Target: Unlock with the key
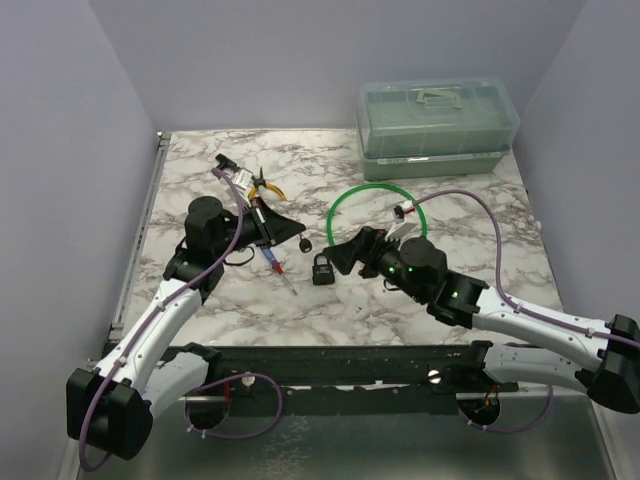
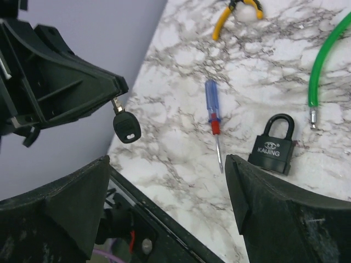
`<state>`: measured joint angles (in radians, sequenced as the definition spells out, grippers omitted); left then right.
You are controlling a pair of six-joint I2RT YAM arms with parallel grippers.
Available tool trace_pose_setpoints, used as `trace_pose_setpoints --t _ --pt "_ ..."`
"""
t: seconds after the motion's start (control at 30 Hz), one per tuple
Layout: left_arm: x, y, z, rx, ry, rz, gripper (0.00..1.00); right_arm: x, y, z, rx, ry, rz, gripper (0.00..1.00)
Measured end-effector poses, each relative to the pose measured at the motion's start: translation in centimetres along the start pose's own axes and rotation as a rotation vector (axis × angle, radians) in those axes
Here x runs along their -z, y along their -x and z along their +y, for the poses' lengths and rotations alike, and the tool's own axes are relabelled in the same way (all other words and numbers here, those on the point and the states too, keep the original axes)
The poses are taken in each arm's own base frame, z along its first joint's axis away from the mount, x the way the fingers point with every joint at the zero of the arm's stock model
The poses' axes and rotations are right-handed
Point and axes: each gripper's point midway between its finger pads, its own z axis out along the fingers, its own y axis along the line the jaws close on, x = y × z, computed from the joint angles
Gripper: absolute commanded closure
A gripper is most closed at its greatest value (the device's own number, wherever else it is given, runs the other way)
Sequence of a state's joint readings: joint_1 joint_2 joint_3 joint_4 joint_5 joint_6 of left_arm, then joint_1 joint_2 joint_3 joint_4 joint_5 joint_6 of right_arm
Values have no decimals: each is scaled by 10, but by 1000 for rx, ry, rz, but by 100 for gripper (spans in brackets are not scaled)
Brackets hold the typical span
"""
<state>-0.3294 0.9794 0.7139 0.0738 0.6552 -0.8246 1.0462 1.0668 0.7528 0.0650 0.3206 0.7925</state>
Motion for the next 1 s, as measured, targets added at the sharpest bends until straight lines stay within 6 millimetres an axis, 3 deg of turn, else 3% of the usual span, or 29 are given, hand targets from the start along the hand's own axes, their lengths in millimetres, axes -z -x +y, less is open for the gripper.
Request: trace_pose_setpoints --t 0.2,0.37,0.47,0.57,1.0 --pt "8 20 -23 -5 -46 -99 100 2 27 6 -143 201 -58 19" --pt "9 30 -39 38 -114 -140 100 4 21 28 -205 415 -14 25" --pt "9 30 -43 70 -144 -147 100 8 19 45 -210 523 14 33" --pt "9 28 -43 93 -160 -146 100 11 19 58 -208 594 28 34" --pt "10 26 -50 143 -232 -153 100 2 25 73 -217 650 38 41"
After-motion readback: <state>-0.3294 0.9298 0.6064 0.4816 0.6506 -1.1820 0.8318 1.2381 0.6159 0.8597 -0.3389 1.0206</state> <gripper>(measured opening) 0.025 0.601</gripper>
